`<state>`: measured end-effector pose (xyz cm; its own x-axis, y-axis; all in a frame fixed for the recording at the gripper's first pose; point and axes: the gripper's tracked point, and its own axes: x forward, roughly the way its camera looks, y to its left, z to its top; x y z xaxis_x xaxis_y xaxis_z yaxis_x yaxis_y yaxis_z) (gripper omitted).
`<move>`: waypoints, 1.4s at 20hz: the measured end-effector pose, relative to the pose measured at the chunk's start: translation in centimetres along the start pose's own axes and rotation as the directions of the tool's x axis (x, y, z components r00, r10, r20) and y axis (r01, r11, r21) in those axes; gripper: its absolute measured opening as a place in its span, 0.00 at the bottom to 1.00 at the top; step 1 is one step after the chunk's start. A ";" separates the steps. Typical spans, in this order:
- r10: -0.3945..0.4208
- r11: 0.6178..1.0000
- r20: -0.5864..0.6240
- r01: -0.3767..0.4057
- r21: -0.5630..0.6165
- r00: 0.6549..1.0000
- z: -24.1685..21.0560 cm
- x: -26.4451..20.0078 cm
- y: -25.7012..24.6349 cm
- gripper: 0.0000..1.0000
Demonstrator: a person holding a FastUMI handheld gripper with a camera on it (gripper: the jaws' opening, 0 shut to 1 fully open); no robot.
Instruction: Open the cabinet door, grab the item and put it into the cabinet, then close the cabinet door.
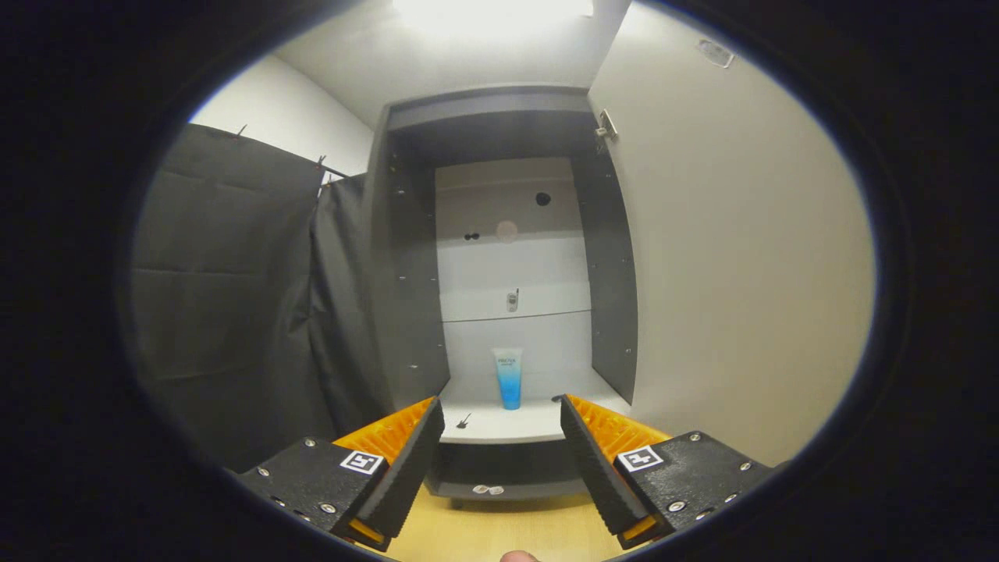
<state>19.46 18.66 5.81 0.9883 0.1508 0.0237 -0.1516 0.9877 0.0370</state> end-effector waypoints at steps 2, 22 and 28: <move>0.011 1.000 -0.012 -0.011 -0.011 1.000 -0.9 -2.6 -0.3 0.93; 0.201 0.979 -0.116 -0.204 -0.010 0.973 -2.9 -23.8 -13.5 0.93; 0.082 0.996 -0.080 -0.085 -0.034 0.993 -0.8 -23.6 -22.1 0.93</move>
<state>-0.48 -6.68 3.66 0.9708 0.2340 -0.0533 -0.2343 0.9722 0.0008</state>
